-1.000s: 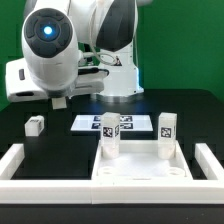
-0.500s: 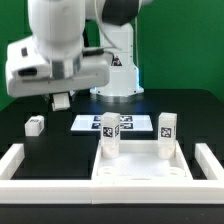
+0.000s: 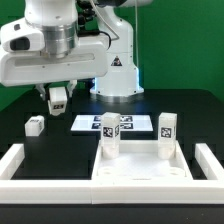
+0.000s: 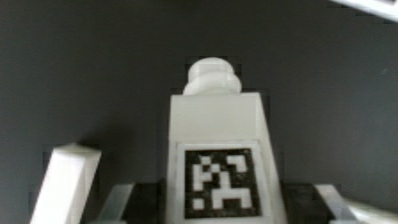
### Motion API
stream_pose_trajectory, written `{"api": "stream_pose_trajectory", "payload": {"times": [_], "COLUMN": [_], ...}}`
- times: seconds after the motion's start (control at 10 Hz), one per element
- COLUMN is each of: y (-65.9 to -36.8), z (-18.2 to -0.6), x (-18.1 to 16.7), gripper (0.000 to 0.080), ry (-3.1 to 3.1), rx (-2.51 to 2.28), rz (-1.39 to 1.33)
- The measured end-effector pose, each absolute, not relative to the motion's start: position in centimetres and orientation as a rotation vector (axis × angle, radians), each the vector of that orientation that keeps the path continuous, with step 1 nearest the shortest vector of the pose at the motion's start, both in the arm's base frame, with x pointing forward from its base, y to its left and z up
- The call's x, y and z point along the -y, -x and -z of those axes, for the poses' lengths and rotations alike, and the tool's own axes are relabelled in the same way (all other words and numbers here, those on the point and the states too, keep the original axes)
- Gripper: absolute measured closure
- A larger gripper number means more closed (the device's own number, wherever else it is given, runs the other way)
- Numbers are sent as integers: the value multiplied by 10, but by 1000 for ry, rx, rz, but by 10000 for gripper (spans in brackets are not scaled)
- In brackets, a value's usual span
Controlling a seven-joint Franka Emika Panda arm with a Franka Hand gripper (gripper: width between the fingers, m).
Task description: Assemble square table
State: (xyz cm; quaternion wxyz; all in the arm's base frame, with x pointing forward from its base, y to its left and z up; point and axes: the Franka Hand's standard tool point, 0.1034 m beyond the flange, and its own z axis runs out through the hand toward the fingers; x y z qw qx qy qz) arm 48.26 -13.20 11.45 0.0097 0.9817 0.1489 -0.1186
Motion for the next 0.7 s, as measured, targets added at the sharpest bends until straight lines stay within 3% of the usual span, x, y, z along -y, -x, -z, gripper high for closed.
{"api": "stream_pose_trajectory", "payload": {"times": [0.1, 0.6, 0.7], "y": [-491, -583, -583], "z": [-113, -141, -139], "x": [120, 55, 61], "gripper": [509, 509, 509], "ry": [-3085, -3038, -3003], "rx": [-427, -316, -356], "rz": [273, -290, -414]}}
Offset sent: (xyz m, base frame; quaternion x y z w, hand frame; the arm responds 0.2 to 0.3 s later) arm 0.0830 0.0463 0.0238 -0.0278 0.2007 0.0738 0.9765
